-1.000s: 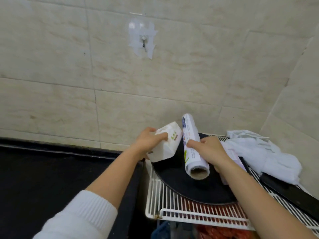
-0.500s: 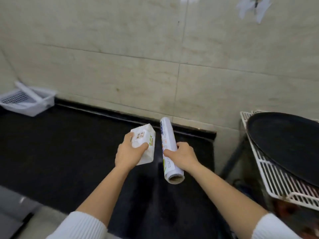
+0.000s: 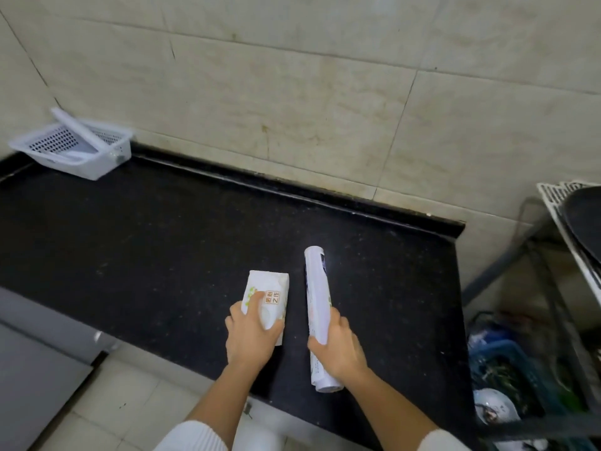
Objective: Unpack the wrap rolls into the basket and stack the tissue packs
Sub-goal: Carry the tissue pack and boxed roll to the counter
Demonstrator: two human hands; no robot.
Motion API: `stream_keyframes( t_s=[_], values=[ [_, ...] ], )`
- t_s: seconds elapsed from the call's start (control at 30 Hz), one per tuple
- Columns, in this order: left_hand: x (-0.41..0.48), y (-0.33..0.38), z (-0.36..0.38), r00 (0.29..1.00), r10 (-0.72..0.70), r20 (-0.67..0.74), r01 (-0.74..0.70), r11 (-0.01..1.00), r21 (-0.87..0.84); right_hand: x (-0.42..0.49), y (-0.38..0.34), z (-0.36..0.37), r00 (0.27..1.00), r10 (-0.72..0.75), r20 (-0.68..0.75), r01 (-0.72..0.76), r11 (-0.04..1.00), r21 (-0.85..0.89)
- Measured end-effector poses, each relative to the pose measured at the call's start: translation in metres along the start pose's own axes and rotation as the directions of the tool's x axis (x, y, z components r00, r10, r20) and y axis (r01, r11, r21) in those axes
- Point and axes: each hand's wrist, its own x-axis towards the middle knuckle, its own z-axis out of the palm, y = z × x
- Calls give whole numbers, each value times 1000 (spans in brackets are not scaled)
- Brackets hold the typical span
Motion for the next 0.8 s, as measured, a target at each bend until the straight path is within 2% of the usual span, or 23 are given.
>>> stream_keyframes(
  t_s=[0.13, 0.23, 0.37, 0.5, 0.63, 0.8],
  values=[
    [1, -4, 2, 999, 12, 48, -13, 1000, 12, 1, 1, 3, 1000, 0, 14, 1, 998, -59],
    [10, 15, -5, 999, 32, -4, -31, 987, 158, 8, 0, -12, 1000, -10, 18, 12, 998, -64],
    [26, 76, -18, 980, 186, -65, -178, 977, 117, 21, 3, -73, 986, -61, -152, 54, 997, -49],
    [17, 180, -8, 913, 407, -39, -406, 913, 22, 17, 21, -174, 926, -124, -355, 105, 992, -73],
    [-18, 286, 13, 803, 596, -25, -597, 801, -47, -5, 57, -279, 851, -155, -501, 91, 985, -150],
    [-82, 389, 52, 706, 707, -30, -701, 692, -172, -42, 130, -387, 757, -150, -636, 6, 975, -222]
  ],
)
